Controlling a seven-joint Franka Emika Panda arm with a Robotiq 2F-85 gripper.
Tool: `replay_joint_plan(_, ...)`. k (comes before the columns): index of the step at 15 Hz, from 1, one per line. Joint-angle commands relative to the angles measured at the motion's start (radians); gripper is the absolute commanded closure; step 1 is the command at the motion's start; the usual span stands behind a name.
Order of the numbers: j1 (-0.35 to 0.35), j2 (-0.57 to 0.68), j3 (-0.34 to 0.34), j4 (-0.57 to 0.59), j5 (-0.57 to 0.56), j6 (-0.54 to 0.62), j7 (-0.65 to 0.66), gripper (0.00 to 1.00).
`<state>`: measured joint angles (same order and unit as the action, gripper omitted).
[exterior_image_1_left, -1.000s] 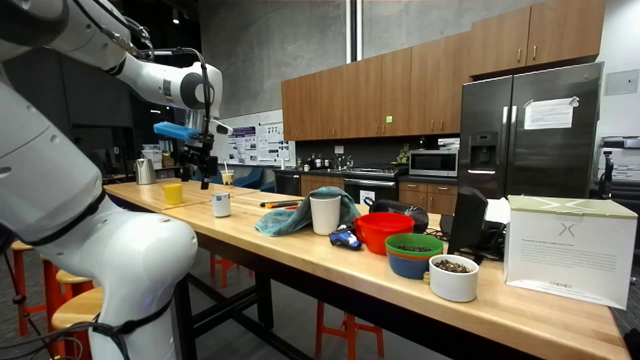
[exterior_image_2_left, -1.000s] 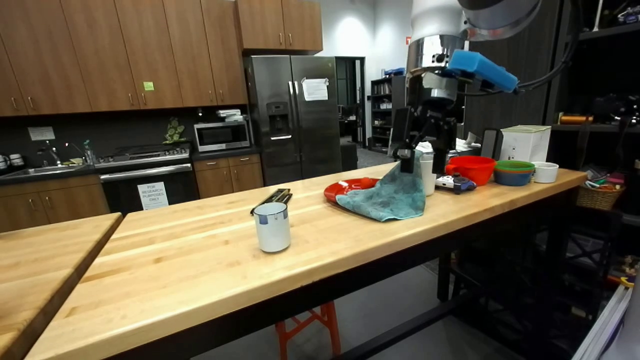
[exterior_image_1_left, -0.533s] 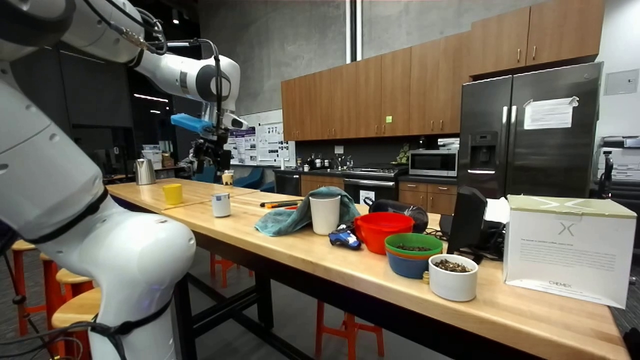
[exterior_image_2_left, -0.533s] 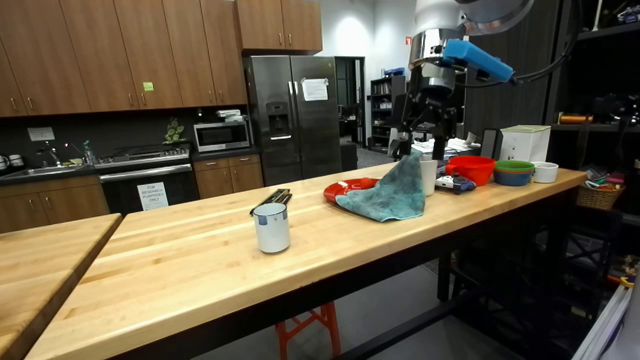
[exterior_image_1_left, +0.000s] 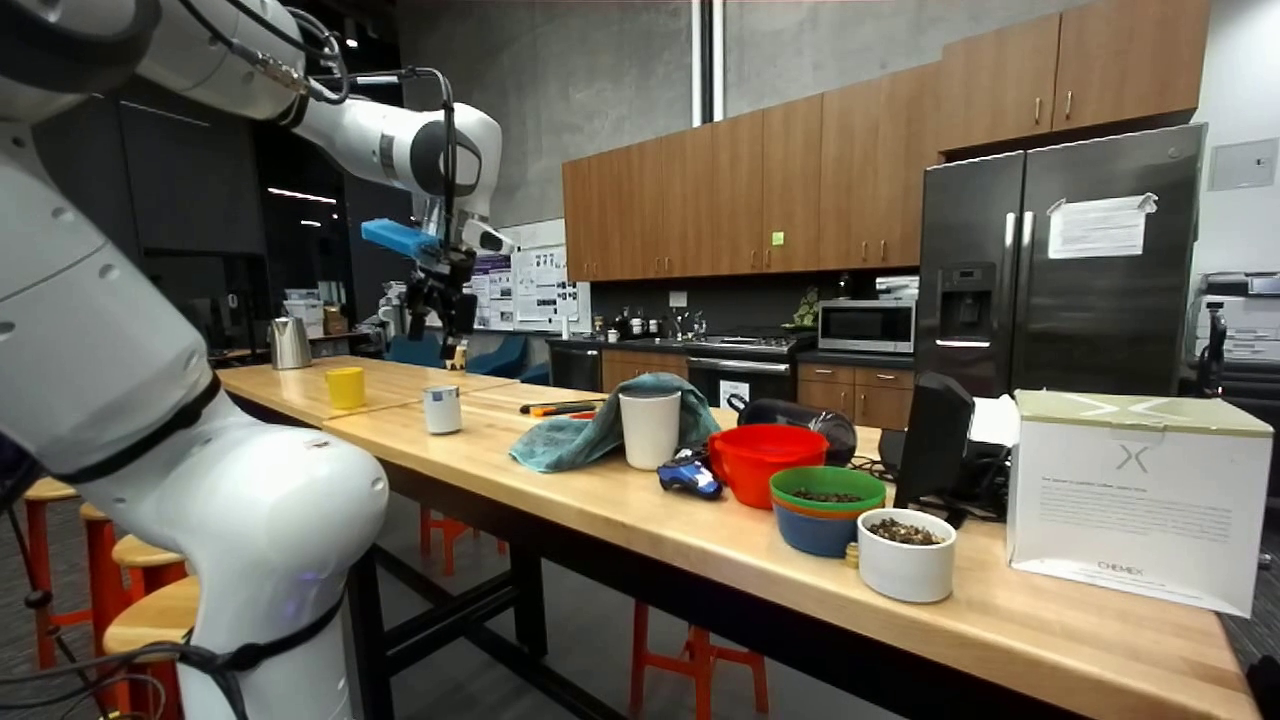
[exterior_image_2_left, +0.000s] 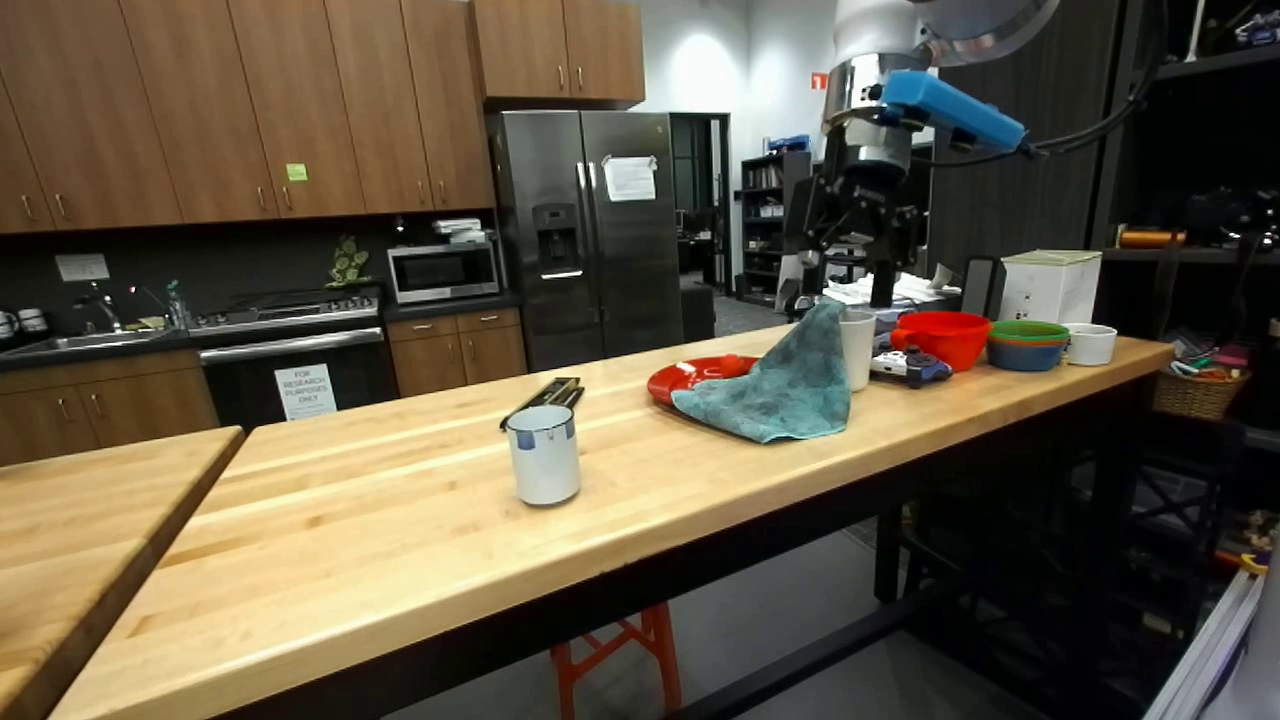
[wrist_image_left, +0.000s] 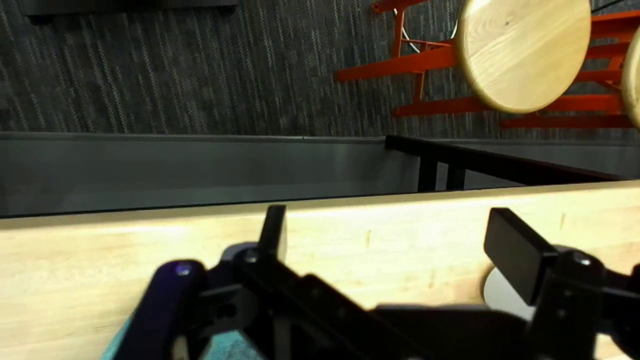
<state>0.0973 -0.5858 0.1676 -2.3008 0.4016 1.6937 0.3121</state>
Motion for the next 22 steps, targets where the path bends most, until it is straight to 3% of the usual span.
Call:
replay_joint_plan(1,-0.013,0.023,-0.002,0.037,0.011,-0.043,0.048,0.0)
replay_joint_plan(8,-0.033,0.022,0.007,0.045,0.026,-0.04,0.153,0.0)
replay_joint_plan(9,-0.062,0.065,-0.052,0.072,-0.013,-0.058,0.085,0.0)
replay_joint_plan(13,-0.125,0.099,-0.135,0.082,-0.029,-0.091,0.041,0.0)
replay_joint_plan(22,-0.138,0.2,-0.156,0.148,0.006,-0.099,0.057,0.0)
